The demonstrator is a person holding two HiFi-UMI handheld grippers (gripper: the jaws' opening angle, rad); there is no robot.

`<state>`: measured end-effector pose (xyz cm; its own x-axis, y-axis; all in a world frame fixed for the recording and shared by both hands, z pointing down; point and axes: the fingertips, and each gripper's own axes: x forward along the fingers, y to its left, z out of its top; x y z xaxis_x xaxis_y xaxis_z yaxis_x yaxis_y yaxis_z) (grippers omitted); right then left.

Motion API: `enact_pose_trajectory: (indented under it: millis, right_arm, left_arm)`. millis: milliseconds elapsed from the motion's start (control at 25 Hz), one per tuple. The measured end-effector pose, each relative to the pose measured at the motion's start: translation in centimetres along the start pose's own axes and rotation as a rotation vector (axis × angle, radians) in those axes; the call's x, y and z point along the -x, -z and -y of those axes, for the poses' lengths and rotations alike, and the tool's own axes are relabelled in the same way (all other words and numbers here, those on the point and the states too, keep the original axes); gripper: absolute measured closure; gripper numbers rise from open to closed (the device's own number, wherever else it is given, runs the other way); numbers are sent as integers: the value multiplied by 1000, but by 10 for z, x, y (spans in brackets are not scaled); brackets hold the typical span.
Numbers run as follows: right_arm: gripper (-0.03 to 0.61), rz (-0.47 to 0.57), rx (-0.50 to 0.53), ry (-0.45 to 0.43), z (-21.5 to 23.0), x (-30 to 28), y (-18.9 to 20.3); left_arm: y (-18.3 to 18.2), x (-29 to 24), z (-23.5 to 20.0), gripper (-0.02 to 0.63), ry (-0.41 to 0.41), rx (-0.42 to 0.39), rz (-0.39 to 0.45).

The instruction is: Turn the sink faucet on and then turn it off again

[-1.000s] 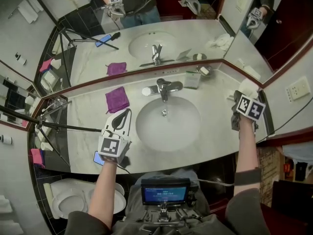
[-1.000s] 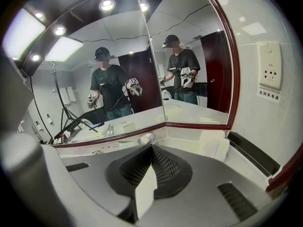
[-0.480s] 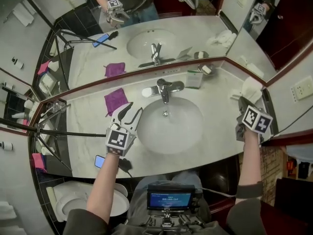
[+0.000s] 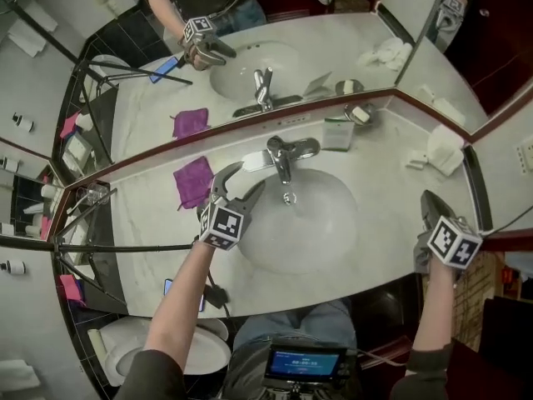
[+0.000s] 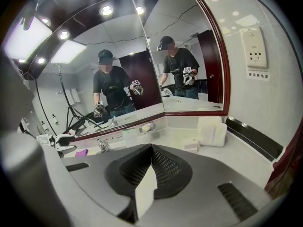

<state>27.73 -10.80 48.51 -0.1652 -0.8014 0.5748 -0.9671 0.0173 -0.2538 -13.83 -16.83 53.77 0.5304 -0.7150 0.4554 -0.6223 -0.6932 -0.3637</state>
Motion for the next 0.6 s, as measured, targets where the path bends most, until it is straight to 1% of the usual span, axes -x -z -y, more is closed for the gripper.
enact_pose_trajectory:
  millis: [120, 280, 400, 480, 600]
  right_arm:
    - [561, -13, -22, -10, 2, -5, 21]
    - [560, -29, -35, 6, 11, -8, 43]
    - [561, -36, -44, 13, 16, -8, 54]
    - [560, -42, -42, 29, 20, -5, 57]
    - [560, -38, -37, 38, 24, -4, 59]
  left_arm:
    - [10, -33, 1, 359, 20, -80, -13]
    - [17, -73, 3, 359, 37, -199, -13]
    - [15, -95, 6, 383, 42, -272, -3]
    - [14, -108, 10, 387, 50, -301, 0]
    - [5, -121, 12, 388, 40, -305, -1]
